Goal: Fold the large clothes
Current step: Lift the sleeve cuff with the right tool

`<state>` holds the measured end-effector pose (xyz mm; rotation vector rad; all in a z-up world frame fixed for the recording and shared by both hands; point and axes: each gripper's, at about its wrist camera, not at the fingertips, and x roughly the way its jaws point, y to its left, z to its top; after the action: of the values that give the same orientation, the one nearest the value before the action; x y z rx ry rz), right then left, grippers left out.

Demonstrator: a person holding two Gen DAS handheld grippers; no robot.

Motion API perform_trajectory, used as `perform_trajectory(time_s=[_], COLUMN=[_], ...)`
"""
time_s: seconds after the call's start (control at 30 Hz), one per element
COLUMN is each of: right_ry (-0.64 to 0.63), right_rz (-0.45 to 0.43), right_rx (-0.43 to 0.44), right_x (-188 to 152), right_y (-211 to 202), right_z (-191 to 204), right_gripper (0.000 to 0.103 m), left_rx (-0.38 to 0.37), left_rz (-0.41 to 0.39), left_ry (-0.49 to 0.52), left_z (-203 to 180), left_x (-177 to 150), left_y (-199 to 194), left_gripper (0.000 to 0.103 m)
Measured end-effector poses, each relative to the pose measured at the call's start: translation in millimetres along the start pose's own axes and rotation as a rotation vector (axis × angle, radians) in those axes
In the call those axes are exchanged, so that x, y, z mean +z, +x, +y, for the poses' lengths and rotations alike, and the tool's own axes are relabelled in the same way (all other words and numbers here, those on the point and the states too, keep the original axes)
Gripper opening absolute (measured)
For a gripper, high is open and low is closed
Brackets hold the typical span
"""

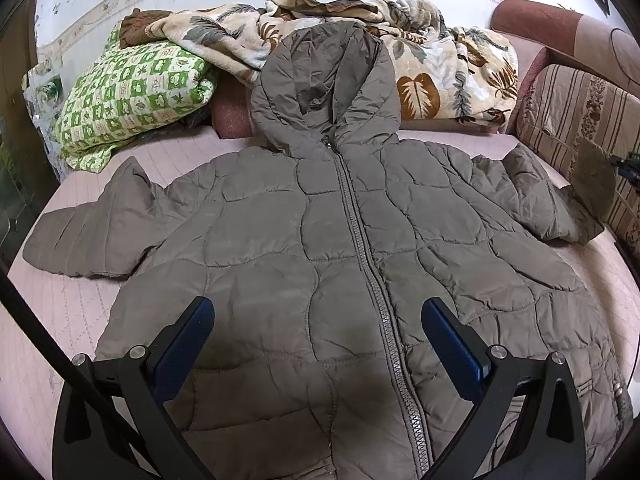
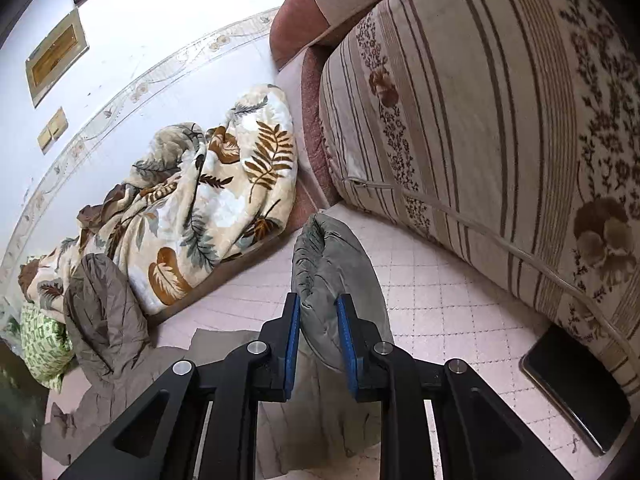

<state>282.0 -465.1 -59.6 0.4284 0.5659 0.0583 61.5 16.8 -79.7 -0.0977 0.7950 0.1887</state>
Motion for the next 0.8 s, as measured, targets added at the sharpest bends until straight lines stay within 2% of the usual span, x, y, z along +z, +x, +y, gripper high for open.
perform_trajectory(time_s=[0.1, 0.3, 0.43, 0.53, 0.6, 0.63, 0.67, 0.7, 0.8], right_ry=[0.000, 0.006, 0.056, 0.054, 0.050, 0.042, 0.027, 0.012, -0.002], right_rz=[-0.011, 0.002, 0.035, 0.063, 0.081, 0.080, 0.085, 0.084, 0.066], right_rx=[-0.013, -0.065, -0.047, -0.068, -0.082, -0.086, -0.086, -0.094, -0.104], right_x=[0.3, -1.6, -6.4, -11.8, -14.8, -16.5, -17.4, -18.1, -14.3], right_y=[-1.8, 2.5, 12.4, 20.3, 24.9, 26.2, 27.7, 27.6, 22.6], right_z=[-0.7, -10.0, -28.0, -33.6, -33.8, -33.4, -32.2, -30.4, -26.7], right_gripper=[0.015, 0.015, 0.023, 0.025, 0.035, 0.035, 0.029, 0.020, 0.015], left_rx=[0.006, 0.006, 0.009, 0.008, 0.009, 0.009, 0.010, 0.010, 0.010], left_rz=[-0.002, 0.002, 0.004, 0.007, 0.010, 0.011, 0.013, 0.014, 0.012], left_ry=[0.012, 0.008, 0.017, 0.018, 0.018, 0.018, 0.019, 0.020, 0.018], left_z=[-2.1, -2.1, -2.2, -2.4, -2.3, -2.0, -2.7, -2.7, -2.5], left_x=[-0.6, -1.6, -2.2, -3.2, -3.2, -3.4, -4.0, -4.1, -4.2], left_y=[0.4, 2.1, 3.0, 4.5, 5.9, 6.5, 6.5, 6.8, 6.7], left_gripper=[0.103, 0.103, 0.103, 0.103, 0.103, 0.103, 0.103, 0.103, 0.103])
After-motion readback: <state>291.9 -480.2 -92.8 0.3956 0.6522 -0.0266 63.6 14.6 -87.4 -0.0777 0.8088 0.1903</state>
